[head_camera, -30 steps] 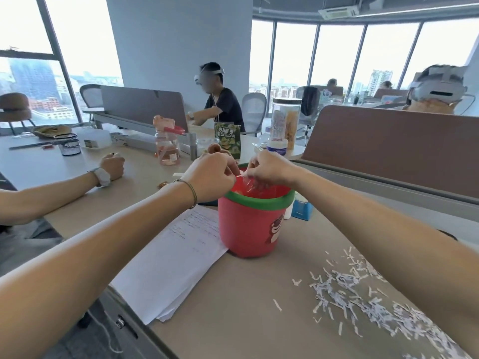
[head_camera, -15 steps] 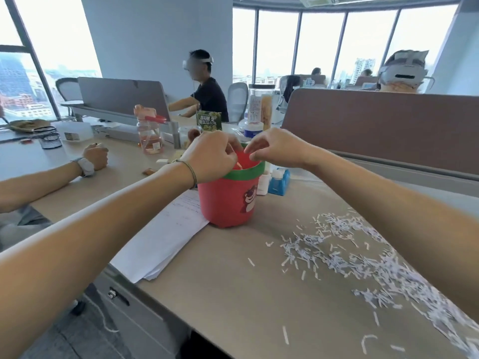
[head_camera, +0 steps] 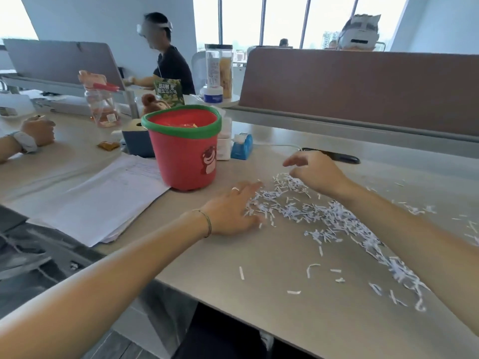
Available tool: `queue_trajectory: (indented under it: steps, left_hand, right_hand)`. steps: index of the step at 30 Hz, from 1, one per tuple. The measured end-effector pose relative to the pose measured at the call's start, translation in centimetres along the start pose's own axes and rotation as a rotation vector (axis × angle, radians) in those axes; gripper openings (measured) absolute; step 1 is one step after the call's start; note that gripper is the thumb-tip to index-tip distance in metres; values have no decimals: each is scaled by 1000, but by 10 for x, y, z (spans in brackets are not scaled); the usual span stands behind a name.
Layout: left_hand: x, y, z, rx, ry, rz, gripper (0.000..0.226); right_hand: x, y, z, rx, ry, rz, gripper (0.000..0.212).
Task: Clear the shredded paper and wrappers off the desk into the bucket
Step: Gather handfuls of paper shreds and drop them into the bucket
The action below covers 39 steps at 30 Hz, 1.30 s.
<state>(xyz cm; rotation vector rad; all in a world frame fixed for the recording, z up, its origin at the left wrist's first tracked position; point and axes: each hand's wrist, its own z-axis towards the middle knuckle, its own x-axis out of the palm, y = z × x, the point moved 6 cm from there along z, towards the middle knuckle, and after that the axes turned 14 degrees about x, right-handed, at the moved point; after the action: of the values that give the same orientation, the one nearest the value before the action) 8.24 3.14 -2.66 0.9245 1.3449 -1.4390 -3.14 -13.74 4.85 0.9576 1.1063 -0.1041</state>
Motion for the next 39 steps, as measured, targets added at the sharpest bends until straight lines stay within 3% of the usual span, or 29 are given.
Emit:
queue_trajectory:
  steps: [3, 14, 17, 20, 24, 31, 35, 39]
  left_hand:
    - [30, 8, 16, 11, 36, 116, 95]
    - [41, 6, 121, 80, 34, 46, 101]
    - [39, 1, 142, 130, -1, 118, 88]
    - [34, -5, 148, 212, -97, 215, 59]
    - [29, -10, 139, 272, -180, 177, 27]
    - [32, -19, 133, 290, -175, 249, 43]
    - [29, -19, 135, 241, -237, 116, 44]
    - [22, -30, 143, 248, -303, 5, 48]
  right_hand:
    - [-7, -28, -3, 34, -40, -6, 34]
    - [-10, -94, 32, 104, -61, -2, 32]
    - [-10, -106, 37, 115, -74, -7, 28]
    - [-11, -112, 37, 130, -79, -50, 26]
    - [-13, -114, 30, 111, -38, -149, 40]
    - [3, -142, -9, 174, 163, -318, 69]
    - [12, -133, -32, 115, 122, -380, 73]
    - [20, -117, -48, -88, -31, -536, 59]
